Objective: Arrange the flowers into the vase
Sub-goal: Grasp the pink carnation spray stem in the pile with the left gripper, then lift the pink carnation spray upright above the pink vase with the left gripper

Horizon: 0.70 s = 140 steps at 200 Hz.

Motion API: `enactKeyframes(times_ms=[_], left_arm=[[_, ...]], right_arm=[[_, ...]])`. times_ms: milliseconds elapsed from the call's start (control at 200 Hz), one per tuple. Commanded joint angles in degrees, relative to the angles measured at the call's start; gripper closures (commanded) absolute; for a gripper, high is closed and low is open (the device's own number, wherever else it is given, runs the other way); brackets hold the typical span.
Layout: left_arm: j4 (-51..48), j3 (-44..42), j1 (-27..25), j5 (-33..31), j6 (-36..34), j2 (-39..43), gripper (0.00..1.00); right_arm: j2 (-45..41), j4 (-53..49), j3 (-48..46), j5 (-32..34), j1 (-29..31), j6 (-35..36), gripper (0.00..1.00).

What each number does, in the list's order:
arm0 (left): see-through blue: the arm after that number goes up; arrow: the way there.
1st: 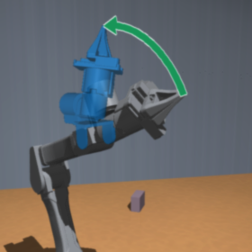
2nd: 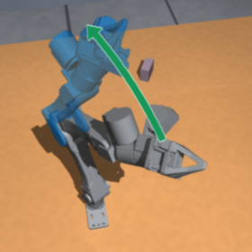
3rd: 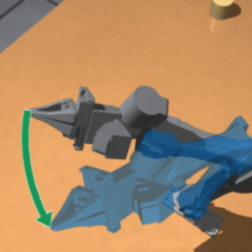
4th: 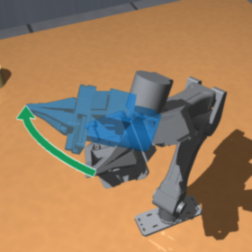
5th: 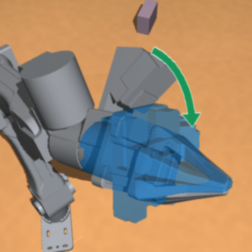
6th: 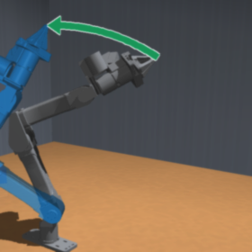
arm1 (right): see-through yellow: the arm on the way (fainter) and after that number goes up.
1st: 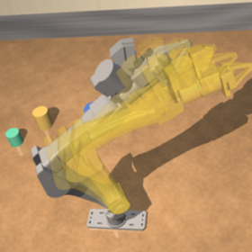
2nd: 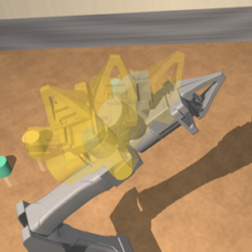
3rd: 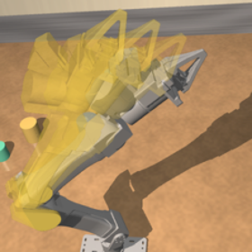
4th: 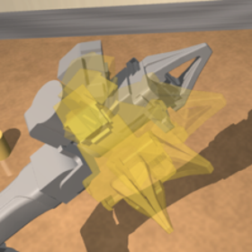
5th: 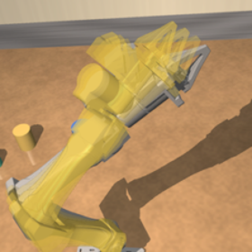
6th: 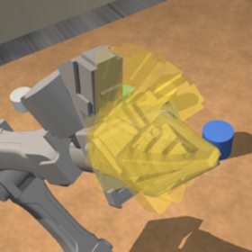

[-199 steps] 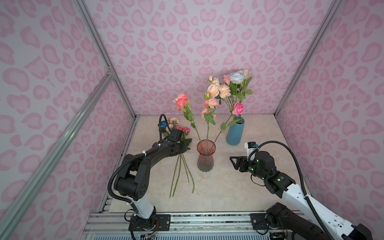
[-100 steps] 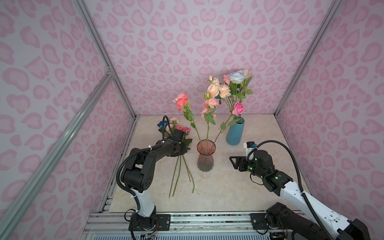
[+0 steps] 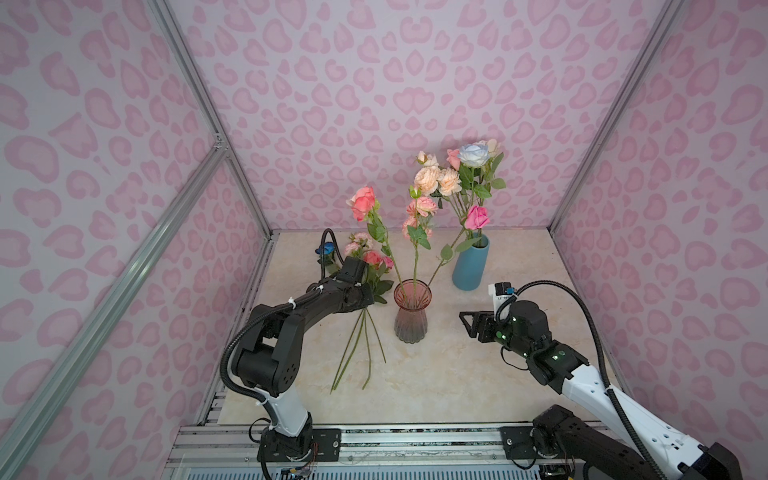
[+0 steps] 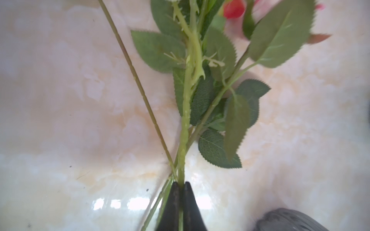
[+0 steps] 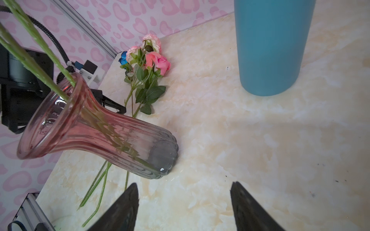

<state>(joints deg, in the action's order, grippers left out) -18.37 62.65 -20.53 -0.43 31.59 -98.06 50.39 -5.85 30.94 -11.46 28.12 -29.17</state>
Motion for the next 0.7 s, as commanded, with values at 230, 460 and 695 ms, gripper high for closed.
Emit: enactKeyframes(times_ms=[230,460,695], left_arm=[[-1.33,-5.75,-0.11,-3.47,-0.04,17.95,0.97],[2.38,-15.15,-0.06,-9.02,-1.15,38.35,0.97],[7.73,-20.18,-0.08,-7.01,-7.26,61.04,0.97]], right_arm=[[-1.04,-0.03,0.86,-1.07,0.09,-1.64,0.27],[-1.35,0.21,2.06,-1.96,0.26,-3.99,0.28],[-1.52,4.72,0.99,-4.0,1.07,-6.61,0.27]])
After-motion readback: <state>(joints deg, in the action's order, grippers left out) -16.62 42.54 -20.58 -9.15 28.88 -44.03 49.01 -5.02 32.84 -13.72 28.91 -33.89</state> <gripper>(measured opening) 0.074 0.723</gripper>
